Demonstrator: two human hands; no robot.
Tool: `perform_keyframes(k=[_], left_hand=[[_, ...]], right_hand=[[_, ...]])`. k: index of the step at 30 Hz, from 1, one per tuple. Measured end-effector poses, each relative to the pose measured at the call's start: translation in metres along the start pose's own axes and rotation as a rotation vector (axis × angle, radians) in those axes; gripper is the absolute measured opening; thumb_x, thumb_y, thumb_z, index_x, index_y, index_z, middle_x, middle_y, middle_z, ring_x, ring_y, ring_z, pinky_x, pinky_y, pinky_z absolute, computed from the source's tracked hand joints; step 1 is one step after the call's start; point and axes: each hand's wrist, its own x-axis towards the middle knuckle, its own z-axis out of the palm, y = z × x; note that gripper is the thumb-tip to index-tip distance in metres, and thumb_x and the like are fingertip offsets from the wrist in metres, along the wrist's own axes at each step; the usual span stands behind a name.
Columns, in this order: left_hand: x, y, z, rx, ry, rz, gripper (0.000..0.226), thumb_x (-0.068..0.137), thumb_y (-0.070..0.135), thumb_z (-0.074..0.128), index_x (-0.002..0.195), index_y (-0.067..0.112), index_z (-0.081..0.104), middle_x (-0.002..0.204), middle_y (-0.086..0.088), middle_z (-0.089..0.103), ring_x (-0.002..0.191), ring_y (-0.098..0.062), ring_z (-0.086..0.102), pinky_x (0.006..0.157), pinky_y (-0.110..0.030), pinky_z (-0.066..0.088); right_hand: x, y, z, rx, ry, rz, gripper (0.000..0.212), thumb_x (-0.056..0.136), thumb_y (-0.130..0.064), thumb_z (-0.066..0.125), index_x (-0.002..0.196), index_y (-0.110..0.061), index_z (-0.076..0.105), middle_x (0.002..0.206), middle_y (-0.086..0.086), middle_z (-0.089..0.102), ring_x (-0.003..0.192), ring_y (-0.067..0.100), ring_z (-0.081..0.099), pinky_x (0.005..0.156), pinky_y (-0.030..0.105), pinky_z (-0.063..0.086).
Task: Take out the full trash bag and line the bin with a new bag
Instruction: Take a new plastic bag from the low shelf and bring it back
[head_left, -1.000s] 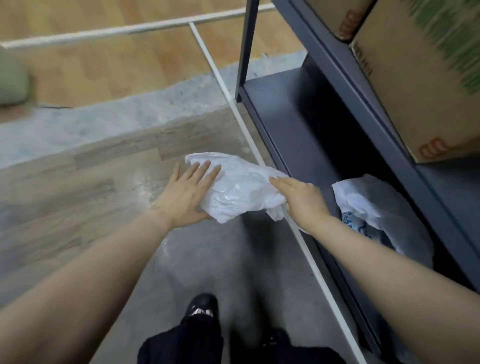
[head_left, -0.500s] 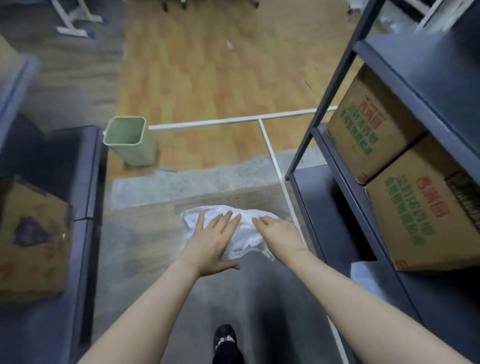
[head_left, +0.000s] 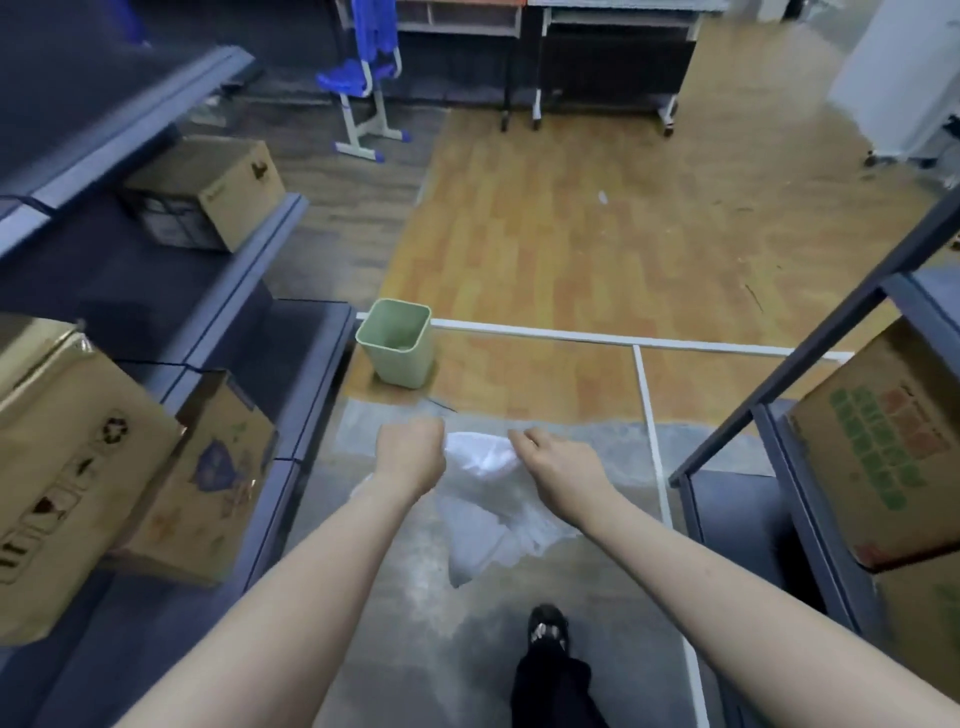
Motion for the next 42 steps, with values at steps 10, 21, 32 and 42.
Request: perform_keyframes(k=[10, 21, 32, 42], left_hand=[[0.153, -0.044, -0.058, -0.785, -0.14, -0.397, 0.024, 0.081, -0.005, 0.046, 0.06, 0.008, 0.046, 0.067, -0.007, 0.046, 0.067, -0.023, 0.041, 0.056, -0.025, 0.032], [0.273, -0.107, -0.076, -1.745, -0.329, -0.731, 0.034, 0.09, -0.001, 0.046, 0.062, -0.003, 0.066, 0.064, -0.012, 0.064, 0.053, -0.022, 0.066, 0.054, -0.027, 0.054], [0.419, -0.181, -0.109, -1.862, -0.443, -0.74, 0.025, 0.078, 0.001, 0.059, 0.068, 0.015, 0.042, 0.073, -0.006, 0.038, 0.065, -0.019, 0.044, 0.063, -0.029, 0.041], [0.517, -0.199, -0.113, -2.013, -0.224, -0.984, 0.02, 0.092, 0.011, 0.05, 0.092, -0.002, 0.066, 0.087, -0.015, 0.066, 0.076, -0.027, 0.066, 0.072, -0.033, 0.053]], right_hand=[[0.16, 0.127, -0.027, 0.077, 0.012, -0.085, 0.072, 0.089, -0.041, 0.058, 0.146, -0.014, 0.022, 0.138, 0.006, 0.042, 0.117, 0.029, 0.053, 0.081, 0.038, 0.049], [0.346, 0.132, -0.021, 0.221, 0.077, -0.384, 0.129, 0.062, -0.046, 0.082, 0.146, -0.028, -0.015, 0.16, 0.005, 0.003, 0.148, 0.024, 0.005, 0.115, 0.049, 0.019], [0.562, 0.15, -0.039, 0.202, 0.076, -0.443, 0.069, 0.078, -0.011, 0.065, 0.142, -0.013, 0.039, 0.096, 0.008, 0.07, 0.1, 0.031, 0.064, 0.11, 0.055, 0.028], [0.738, 0.193, -0.064, 0.219, -0.221, -0.603, 0.022, 0.085, -0.005, 0.044, 0.066, -0.017, 0.041, 0.075, 0.004, 0.045, 0.071, 0.028, 0.046, 0.058, 0.033, 0.03]])
